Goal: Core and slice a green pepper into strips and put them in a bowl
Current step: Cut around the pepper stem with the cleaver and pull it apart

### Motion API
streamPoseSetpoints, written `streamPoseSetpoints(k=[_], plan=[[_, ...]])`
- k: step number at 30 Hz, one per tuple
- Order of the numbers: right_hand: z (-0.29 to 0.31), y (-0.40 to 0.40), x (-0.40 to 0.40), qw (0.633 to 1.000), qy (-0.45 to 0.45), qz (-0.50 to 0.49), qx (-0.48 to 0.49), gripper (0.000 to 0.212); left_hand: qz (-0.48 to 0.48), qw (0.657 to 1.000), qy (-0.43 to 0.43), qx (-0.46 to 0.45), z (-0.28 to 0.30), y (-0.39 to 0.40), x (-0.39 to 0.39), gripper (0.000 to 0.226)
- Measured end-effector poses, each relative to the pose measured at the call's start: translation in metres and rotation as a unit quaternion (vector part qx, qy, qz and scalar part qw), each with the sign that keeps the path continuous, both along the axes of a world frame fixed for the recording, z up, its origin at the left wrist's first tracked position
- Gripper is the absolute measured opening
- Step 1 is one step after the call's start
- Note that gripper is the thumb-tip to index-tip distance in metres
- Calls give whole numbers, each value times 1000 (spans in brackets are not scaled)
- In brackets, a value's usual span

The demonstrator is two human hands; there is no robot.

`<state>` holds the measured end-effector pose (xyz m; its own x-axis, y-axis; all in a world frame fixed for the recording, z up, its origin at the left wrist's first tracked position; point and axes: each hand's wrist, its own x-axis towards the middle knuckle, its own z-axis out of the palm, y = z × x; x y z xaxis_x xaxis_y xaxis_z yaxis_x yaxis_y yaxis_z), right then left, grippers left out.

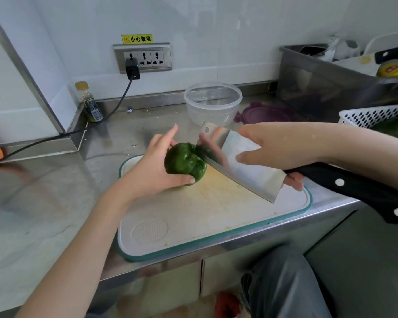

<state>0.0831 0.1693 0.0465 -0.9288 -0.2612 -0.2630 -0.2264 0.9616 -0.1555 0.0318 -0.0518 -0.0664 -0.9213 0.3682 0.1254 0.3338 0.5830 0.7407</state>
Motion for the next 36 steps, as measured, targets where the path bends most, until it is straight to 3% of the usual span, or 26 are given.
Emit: streamPoseSetpoints(k=[3, 9, 15, 19, 29, 33, 36], plan=[[4, -3, 4, 1000, -8, 1, -1, 32, 6, 999, 5, -40, 1, 1, 2, 91], [-1, 6, 22, 1000, 23, 5, 15, 21, 3, 998, 54, -9, -4, 7, 5, 80], [-12, 6, 25, 999, 46, -12, -9, 31, 5, 996, 87, 22, -9, 7, 3, 90], [-16, 0, 27, 998, 37, -17, -39, 18, 3, 997, 76, 30, -8, 6, 3, 89], [-22, -12, 27, 998, 54, -11, -32, 38, 9, 996, 86, 22, -12, 9, 1, 85], [-35, -19, 23, 996, 75, -3, -53, 14, 32, 996, 82, 27, -16, 15, -2, 82], [-42, -24, 18, 996, 77, -18, -35, 25, 57, 995, 68, 45, -18, 16, -4, 80]])
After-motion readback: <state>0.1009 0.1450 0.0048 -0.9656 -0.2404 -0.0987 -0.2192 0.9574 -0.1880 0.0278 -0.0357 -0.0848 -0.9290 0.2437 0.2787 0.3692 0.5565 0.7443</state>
